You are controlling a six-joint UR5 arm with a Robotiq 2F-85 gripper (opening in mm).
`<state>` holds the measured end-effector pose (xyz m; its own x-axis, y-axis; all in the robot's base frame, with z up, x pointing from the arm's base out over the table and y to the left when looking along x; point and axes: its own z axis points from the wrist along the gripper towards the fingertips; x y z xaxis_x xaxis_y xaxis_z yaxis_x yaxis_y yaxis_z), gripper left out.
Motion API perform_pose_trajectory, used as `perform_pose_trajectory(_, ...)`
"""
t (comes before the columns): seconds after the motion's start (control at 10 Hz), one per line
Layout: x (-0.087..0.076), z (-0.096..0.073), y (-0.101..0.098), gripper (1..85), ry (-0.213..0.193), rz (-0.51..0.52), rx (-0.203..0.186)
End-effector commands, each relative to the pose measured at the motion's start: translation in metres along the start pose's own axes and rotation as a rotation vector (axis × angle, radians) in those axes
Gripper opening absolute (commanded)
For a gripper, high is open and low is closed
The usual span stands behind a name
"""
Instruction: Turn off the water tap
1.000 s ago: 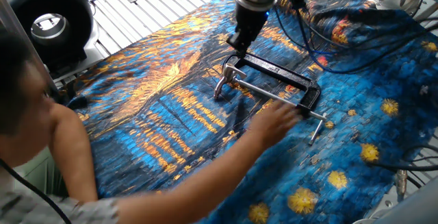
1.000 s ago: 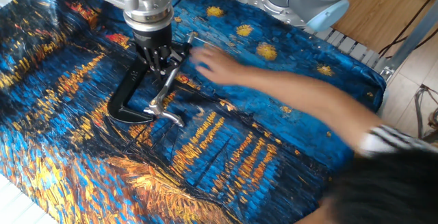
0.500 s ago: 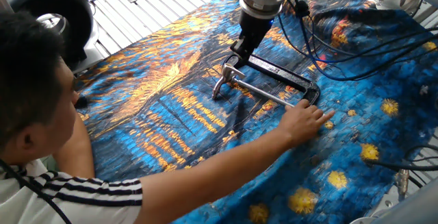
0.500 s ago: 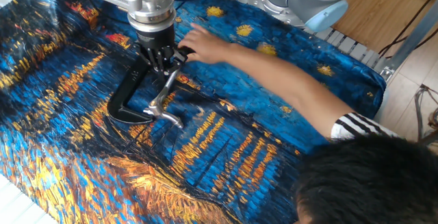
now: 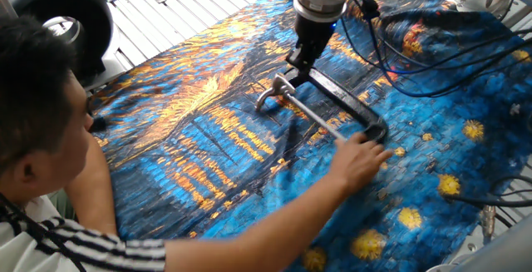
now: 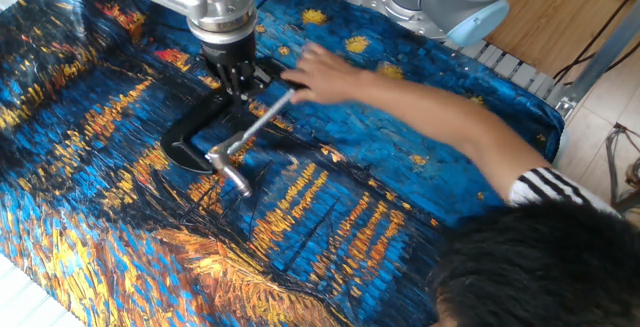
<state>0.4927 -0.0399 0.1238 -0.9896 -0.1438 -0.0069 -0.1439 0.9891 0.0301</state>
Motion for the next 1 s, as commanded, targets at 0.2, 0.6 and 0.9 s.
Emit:
perform_pose_trajectory(0.2, 0.029, -0.004, -0.009, 1.3, 0.111, 0.118, 0.039)
perform_pose_trajectory(0.6, -0.008, 0.04, -0.01, 1.3, 0.055, 0.057, 0.004)
perform_pose_trajectory(0.9, -0.016, 0.064, -0.028, 1.3, 0.038, 0.026, 0.011)
